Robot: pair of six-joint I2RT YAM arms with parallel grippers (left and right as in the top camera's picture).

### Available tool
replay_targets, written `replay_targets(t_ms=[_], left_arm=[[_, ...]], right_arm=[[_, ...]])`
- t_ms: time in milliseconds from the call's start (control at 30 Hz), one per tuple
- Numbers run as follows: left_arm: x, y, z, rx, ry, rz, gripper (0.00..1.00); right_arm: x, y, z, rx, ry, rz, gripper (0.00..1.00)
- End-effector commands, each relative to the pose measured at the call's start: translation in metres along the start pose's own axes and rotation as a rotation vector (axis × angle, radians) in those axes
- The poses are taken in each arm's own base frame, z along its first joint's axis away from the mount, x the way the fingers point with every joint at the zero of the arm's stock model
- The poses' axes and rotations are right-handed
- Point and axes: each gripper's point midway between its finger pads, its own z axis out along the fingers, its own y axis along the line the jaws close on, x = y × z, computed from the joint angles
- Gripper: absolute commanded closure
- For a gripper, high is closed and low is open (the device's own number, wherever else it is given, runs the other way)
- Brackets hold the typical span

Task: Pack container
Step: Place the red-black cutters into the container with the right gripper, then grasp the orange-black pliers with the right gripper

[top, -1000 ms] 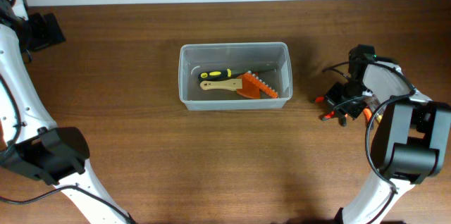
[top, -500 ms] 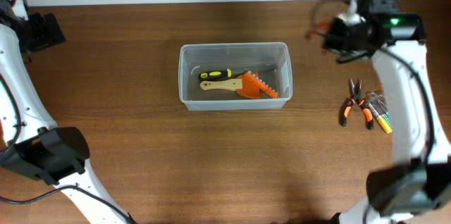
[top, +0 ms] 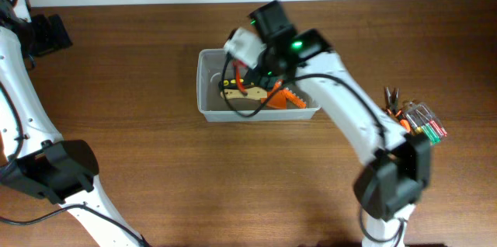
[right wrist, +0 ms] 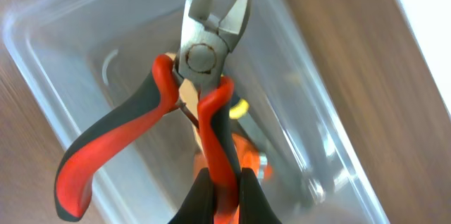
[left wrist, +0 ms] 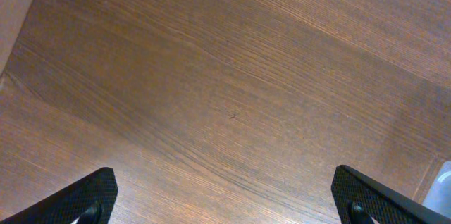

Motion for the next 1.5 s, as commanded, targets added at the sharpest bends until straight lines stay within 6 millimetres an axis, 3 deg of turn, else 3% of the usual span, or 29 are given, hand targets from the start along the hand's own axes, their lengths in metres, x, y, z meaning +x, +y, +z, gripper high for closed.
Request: replay_targets(t_ms=[0, 167, 300, 400, 433, 467, 567, 667, 767, 833, 900, 1033, 1200, 1300, 1467], left_arm=[[0.000, 0.000, 0.000, 0.009, 0.002, -0.013, 0.01], [0.000, 0.000, 0.000, 0.009, 0.002, -0.013, 0.01], [0.000, 0.000, 0.000, 0.009, 0.002, -0.013, 0.01], [0.000, 0.000, 0.000, 0.009, 0.002, -0.012, 0.01], [0.000, 0.000, 0.000, 0.009, 0.002, -0.013, 0.01], [0.000, 0.000, 0.000, 0.009, 0.002, -0.013, 0.01], [0.000, 0.000, 0.000, 0.009, 0.002, -0.013, 0.01], [0.000, 0.000, 0.000, 0.009, 0.002, -0.013, 0.01], [0.000, 0.000, 0.000, 0.009, 0.002, -0.013, 0.01], [0.000, 0.000, 0.000, 0.009, 0.002, -0.013, 0.01], [0.000, 0.000, 0.000, 0.009, 0.002, -0.013, 0.01], [0.000, 0.000, 0.000, 0.009, 0.002, -0.012, 0.01], [0.000, 0.000, 0.000, 0.009, 0.002, -0.013, 0.01], [0.000, 0.000, 0.000, 0.009, 0.002, -0.013, 0.01], [0.000, 0.000, 0.000, 0.009, 0.002, -0.013, 0.01]], right_arm=[[0.003, 0.007, 0.029, -0.032, 0.021, -0.313, 0.96], [0.016, 0.015, 0.069, -0.084, 0.058, -0.339, 0.96], [0.025, 0.033, 0.091, -0.163, 0.072, -0.337, 0.95], [0.024, 0.040, 0.092, -0.170, 0.089, -0.348, 0.75], [0.021, 0.039, 0.088, -0.149, 0.098, -0.342, 0.71], [0.017, 0.032, 0.082, -0.098, 0.120, -0.311, 0.56], [0.007, -0.001, 0.054, 0.074, 0.159, -0.194, 0.42], [0.006, -0.040, 0.004, 0.239, 0.186, -0.026, 0.32], [0.018, -0.072, -0.050, 0.327, 0.161, 0.244, 0.24], [0.041, -0.093, -0.082, 0.366, 0.159, 0.444, 0.21], [0.080, -0.110, -0.109, 0.376, 0.184, 0.641, 0.21], [0.164, -0.121, -0.130, 0.293, 0.248, 1.044, 0.24], [0.242, -0.104, -0.119, 0.077, 0.327, 1.417, 0.35], [0.283, -0.087, -0.104, 0.041, 0.428, 1.570, 0.35], [0.323, -0.056, -0.068, -0.022, 0.518, 1.676, 0.33]])
